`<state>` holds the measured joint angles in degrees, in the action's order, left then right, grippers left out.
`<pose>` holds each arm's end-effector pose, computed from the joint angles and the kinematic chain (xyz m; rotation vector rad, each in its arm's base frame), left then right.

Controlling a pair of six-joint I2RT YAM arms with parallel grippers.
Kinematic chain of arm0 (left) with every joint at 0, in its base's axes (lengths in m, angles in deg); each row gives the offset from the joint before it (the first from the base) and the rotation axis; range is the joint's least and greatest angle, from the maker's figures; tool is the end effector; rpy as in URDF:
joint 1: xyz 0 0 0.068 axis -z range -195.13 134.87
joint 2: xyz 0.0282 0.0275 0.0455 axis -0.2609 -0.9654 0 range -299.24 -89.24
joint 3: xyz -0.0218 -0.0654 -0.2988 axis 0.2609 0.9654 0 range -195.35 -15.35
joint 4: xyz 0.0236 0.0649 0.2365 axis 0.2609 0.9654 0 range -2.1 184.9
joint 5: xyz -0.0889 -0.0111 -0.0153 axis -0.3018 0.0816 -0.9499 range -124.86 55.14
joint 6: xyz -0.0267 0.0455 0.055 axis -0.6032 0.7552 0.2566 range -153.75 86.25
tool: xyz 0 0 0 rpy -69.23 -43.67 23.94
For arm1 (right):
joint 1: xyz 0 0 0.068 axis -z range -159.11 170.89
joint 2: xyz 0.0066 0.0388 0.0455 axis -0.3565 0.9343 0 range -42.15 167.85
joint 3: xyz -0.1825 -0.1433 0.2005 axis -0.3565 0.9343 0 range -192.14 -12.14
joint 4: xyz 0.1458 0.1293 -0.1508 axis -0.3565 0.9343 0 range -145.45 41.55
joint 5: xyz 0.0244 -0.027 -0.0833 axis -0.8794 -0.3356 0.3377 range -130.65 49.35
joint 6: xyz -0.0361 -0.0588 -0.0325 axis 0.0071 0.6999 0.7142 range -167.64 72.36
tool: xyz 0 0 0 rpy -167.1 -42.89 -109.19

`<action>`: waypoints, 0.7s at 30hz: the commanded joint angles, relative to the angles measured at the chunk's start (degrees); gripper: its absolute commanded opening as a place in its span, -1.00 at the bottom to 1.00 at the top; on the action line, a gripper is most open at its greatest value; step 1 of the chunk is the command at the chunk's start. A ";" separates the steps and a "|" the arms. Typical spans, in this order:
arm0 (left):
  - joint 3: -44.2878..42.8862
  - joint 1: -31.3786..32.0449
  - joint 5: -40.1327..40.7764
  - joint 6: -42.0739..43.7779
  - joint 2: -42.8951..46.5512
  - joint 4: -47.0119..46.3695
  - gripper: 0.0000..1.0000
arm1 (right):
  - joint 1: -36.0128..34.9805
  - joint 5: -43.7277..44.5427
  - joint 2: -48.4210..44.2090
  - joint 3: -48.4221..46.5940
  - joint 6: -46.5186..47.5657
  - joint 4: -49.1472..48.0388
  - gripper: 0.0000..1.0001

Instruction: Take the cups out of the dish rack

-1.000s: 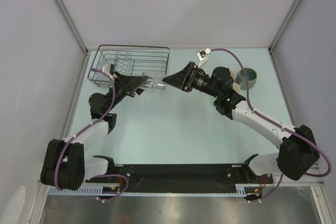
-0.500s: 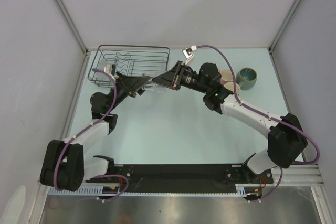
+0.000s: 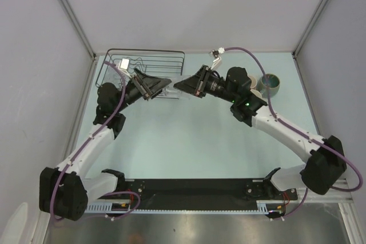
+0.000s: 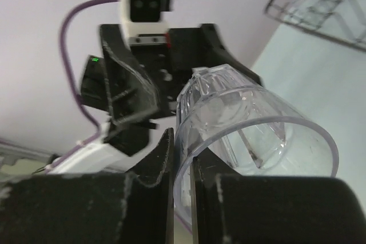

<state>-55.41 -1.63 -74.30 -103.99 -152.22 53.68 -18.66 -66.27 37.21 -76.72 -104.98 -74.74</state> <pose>0.2238 -0.0958 0.3701 -0.1371 1.6429 -1.6324 0.2391 0.2337 0.4173 -0.1508 1.7484 1.6370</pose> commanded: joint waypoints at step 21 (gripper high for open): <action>-9.52 0.30 21.07 31.04 5.67 50.12 0.98 | 5.09 45.66 22.85 -38.14 29.13 70.25 -1.00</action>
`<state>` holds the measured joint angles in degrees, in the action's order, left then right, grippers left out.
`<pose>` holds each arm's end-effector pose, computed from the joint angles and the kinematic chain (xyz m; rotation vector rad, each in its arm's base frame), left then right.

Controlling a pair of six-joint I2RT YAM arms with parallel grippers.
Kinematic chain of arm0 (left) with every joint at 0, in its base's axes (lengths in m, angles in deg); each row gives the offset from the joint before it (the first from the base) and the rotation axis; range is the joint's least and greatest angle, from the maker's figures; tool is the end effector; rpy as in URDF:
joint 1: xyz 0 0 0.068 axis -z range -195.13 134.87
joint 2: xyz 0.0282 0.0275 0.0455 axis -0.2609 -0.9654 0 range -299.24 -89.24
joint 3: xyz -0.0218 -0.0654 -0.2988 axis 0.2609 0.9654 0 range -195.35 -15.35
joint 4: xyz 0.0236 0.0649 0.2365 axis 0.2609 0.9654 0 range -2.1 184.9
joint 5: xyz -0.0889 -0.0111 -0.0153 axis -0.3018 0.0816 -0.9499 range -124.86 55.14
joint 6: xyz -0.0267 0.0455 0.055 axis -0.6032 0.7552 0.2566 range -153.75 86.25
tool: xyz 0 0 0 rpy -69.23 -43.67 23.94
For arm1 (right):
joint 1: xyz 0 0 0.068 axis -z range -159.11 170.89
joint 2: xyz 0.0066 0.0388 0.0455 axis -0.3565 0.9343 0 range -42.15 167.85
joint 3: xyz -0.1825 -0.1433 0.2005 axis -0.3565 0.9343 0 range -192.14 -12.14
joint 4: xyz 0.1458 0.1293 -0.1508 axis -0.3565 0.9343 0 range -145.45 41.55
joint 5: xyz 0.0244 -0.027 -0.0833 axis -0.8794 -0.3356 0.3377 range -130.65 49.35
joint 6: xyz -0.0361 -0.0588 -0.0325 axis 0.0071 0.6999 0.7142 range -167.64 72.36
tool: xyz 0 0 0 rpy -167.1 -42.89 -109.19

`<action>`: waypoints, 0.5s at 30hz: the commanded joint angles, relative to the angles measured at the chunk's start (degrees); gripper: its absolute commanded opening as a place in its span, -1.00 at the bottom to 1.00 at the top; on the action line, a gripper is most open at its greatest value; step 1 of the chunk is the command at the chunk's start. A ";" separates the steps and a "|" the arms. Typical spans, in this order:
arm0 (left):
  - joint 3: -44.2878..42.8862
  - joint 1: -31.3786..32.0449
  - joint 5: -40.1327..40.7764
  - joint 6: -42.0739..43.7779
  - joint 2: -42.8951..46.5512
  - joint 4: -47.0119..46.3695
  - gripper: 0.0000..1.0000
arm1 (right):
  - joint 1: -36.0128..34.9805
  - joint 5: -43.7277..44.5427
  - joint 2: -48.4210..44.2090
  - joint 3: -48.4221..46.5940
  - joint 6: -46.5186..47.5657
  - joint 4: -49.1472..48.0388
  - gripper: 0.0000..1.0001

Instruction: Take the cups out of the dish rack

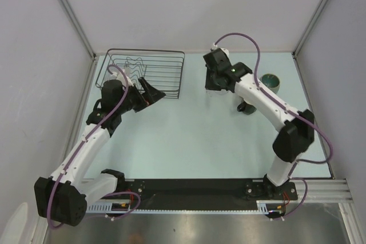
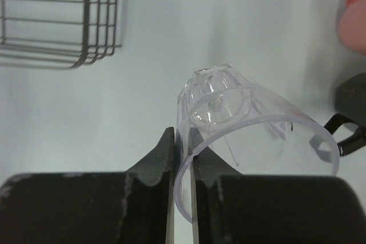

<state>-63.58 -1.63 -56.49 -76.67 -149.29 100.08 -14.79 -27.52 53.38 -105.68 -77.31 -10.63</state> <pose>0.2177 -0.0767 0.3297 -0.2798 2.0843 -0.9916 0.3118 0.2058 0.3632 -0.0164 2.3778 0.2777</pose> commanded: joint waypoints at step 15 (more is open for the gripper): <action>1.29 0.57 4.58 5.12 3.54 8.38 0.97 | 8.17 -1.08 35.69 -38.39 -0.47 14.43 -1.00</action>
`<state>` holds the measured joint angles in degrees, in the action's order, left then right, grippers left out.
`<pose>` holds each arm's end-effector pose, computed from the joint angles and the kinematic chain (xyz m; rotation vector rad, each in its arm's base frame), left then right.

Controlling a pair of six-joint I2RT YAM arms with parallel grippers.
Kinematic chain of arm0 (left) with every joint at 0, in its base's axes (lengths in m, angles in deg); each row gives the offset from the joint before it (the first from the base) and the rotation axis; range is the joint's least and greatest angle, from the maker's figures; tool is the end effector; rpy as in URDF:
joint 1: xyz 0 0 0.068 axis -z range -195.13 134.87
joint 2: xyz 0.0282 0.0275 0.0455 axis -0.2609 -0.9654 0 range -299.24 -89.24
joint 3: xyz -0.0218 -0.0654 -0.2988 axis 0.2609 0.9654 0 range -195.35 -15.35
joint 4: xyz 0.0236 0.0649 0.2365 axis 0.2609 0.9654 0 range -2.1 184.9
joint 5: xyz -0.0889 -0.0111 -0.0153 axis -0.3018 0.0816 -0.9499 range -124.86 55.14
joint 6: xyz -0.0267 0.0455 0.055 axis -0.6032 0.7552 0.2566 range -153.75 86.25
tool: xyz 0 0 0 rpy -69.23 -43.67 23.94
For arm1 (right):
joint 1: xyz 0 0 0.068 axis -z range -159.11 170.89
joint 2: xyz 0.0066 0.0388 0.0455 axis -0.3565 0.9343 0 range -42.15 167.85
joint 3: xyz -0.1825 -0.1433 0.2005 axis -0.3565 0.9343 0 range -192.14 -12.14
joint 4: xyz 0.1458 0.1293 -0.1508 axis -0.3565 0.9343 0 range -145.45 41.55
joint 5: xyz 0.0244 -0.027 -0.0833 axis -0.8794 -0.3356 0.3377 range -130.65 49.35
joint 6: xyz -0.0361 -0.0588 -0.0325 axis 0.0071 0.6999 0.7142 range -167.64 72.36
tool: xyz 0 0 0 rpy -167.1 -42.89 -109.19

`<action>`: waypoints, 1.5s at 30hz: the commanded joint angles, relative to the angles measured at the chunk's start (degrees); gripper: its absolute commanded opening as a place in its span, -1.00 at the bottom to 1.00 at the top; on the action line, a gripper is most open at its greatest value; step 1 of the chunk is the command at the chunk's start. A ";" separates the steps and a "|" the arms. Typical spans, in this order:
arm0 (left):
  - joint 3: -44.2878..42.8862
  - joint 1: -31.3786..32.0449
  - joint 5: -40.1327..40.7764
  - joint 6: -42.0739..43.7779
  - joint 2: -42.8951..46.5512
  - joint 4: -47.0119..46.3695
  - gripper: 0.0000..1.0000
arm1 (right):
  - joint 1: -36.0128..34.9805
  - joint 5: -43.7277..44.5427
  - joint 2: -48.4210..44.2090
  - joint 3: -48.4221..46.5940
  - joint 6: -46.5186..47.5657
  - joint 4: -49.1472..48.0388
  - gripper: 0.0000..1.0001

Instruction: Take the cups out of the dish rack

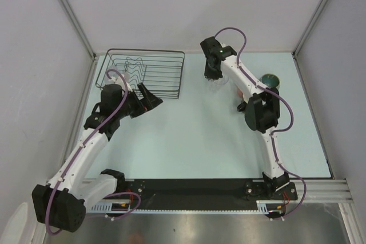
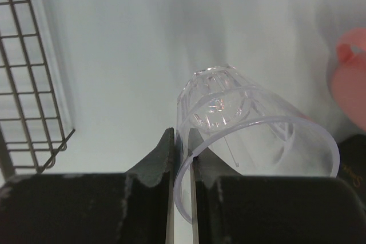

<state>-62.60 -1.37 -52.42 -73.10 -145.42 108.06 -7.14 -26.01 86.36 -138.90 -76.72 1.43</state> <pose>0.1970 -0.0682 0.3196 -0.2882 2.1559 -0.8683 0.4558 0.2241 0.2839 0.1151 2.5412 0.0547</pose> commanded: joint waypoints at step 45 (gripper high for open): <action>0.66 1.09 -0.81 2.09 -7.80 -1.27 0.96 | -1.85 3.65 11.15 -7.45 3.42 6.75 -0.41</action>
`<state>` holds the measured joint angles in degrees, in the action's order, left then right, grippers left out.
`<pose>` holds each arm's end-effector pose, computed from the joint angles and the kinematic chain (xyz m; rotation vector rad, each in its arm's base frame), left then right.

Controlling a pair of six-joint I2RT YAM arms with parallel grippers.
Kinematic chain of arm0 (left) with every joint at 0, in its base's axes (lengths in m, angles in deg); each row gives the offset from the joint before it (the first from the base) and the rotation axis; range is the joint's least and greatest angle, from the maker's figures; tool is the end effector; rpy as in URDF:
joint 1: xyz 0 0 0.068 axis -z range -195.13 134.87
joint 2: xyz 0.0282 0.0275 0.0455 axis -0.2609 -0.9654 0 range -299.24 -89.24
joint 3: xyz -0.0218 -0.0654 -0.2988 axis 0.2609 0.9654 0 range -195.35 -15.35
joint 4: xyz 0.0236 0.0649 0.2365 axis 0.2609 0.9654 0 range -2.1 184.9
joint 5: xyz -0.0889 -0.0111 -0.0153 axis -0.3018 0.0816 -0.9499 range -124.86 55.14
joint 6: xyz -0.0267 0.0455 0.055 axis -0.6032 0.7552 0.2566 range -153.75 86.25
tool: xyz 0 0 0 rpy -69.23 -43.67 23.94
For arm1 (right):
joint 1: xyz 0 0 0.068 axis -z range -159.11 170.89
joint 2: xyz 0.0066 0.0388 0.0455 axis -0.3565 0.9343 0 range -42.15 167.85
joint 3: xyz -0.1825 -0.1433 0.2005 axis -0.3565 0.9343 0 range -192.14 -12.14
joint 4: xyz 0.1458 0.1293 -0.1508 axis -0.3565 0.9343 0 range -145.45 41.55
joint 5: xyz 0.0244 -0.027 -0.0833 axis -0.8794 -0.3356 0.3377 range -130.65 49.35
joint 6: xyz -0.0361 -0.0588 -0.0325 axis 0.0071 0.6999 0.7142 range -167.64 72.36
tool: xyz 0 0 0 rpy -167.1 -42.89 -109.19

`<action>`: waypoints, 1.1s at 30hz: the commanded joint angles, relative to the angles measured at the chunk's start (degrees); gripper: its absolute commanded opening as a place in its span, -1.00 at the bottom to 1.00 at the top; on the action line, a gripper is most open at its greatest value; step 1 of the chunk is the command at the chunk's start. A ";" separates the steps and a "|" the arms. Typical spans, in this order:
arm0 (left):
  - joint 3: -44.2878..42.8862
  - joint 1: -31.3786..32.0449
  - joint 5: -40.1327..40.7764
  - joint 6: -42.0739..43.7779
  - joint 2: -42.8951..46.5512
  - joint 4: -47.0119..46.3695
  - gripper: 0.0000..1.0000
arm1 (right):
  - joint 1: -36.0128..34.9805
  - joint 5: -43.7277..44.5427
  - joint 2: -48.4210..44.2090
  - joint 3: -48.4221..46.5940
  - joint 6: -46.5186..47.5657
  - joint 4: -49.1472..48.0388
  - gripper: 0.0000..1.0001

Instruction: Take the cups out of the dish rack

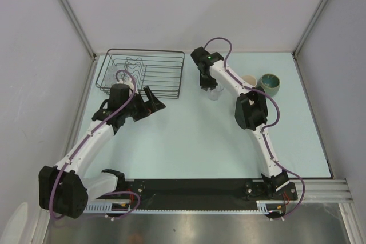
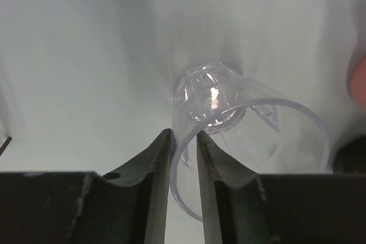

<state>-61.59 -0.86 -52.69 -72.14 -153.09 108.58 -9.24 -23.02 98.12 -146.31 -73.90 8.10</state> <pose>0.2190 -0.0760 0.2857 -0.3142 2.3174 -0.8287 0.4690 0.2495 0.2128 -0.0159 2.6838 -0.1389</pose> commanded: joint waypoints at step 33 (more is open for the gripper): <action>-28.61 -0.37 38.20 12.99 -15.05 6.73 1.00 | -7.13 -7.16 -52.01 40.02 5.96 -31.11 0.68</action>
<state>-81.52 -0.30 -27.81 -62.76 -161.46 113.35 -14.55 -25.88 51.37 -114.09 -70.40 -14.35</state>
